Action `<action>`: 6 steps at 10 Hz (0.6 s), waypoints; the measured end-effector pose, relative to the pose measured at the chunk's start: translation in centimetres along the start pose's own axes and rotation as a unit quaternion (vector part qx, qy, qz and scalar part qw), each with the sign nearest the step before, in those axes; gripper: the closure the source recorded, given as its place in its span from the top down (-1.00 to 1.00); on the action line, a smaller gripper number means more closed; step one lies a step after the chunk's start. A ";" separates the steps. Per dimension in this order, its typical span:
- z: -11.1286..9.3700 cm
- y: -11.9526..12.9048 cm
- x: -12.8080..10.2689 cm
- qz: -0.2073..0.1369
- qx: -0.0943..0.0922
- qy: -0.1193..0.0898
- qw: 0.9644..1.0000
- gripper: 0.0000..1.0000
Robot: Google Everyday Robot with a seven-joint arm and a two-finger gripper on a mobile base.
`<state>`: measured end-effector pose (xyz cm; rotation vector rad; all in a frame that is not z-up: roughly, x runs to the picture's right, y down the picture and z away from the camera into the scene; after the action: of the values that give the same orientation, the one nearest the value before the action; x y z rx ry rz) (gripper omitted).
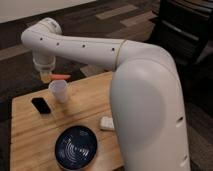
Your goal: Place the pepper in the ceramic cup
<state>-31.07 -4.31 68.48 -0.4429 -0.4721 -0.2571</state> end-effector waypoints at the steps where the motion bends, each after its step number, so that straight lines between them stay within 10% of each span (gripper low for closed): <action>1: 0.4 0.3 -0.8 -0.007 -0.010 -0.019 1.000 -1.00; 6: 1.2 -0.1 0.3 0.029 -0.040 -0.095 0.994 -1.00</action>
<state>-31.31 -3.85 69.61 -0.5617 -0.6357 -0.1791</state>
